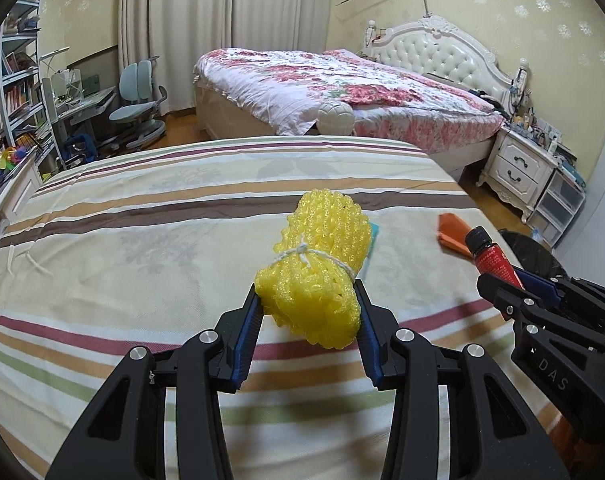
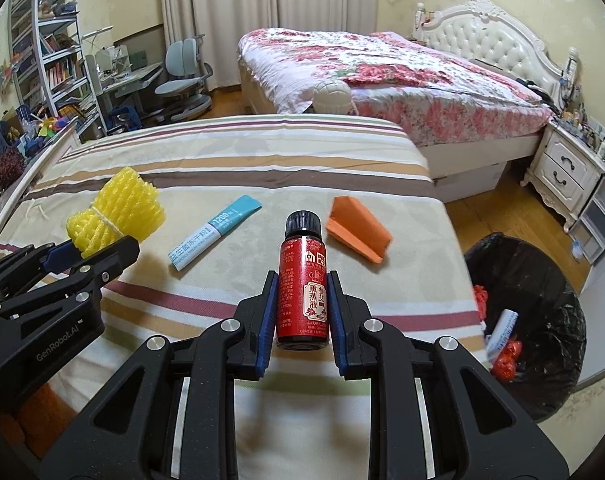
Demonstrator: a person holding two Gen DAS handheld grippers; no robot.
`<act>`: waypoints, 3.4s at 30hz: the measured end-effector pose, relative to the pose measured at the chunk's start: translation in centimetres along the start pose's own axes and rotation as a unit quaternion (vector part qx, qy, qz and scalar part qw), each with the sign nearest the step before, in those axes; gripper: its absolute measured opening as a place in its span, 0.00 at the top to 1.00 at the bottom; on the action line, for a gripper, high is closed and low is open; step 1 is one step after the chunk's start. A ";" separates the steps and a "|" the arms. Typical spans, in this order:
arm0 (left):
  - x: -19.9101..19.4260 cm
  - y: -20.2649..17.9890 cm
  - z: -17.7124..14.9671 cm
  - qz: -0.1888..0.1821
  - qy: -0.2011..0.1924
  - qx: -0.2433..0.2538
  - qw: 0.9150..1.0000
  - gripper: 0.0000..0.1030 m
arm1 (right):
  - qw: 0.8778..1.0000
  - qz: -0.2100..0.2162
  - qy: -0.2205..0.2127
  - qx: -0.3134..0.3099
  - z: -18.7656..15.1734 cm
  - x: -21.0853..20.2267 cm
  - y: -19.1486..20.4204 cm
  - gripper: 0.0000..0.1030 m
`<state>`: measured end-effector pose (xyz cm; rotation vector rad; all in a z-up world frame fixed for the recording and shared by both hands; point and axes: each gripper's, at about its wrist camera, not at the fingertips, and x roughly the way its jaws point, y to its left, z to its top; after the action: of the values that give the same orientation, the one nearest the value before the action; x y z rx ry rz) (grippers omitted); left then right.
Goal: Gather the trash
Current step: 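Carry the yellow net and red spray can over the black bin, then open both grippers to drop the net and can into the bin, then move both open grippers back over the tube and orange paper on the bed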
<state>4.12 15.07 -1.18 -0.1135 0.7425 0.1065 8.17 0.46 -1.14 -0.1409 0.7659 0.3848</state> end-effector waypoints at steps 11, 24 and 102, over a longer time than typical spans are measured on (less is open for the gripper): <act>-0.6 -5.3 -0.1 -0.039 -0.008 0.031 0.999 0.58 | 0.997 -0.056 -0.010 0.044 -1.8 -2.2 -5.9 0.78; 1.1 -14.3 0.2 -0.085 -0.010 0.087 0.993 0.58 | 0.985 -0.129 -0.007 0.117 -3.4 -2.5 -15.8 0.78; 4.1 -12.9 0.4 0.017 0.011 0.098 0.995 0.32 | 0.990 -0.092 0.006 0.106 -3.3 0.2 -13.7 0.50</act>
<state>9.14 2.58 -2.82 0.0845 0.7732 0.0656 11.47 -12.96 -3.87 -0.0148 0.7937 0.1260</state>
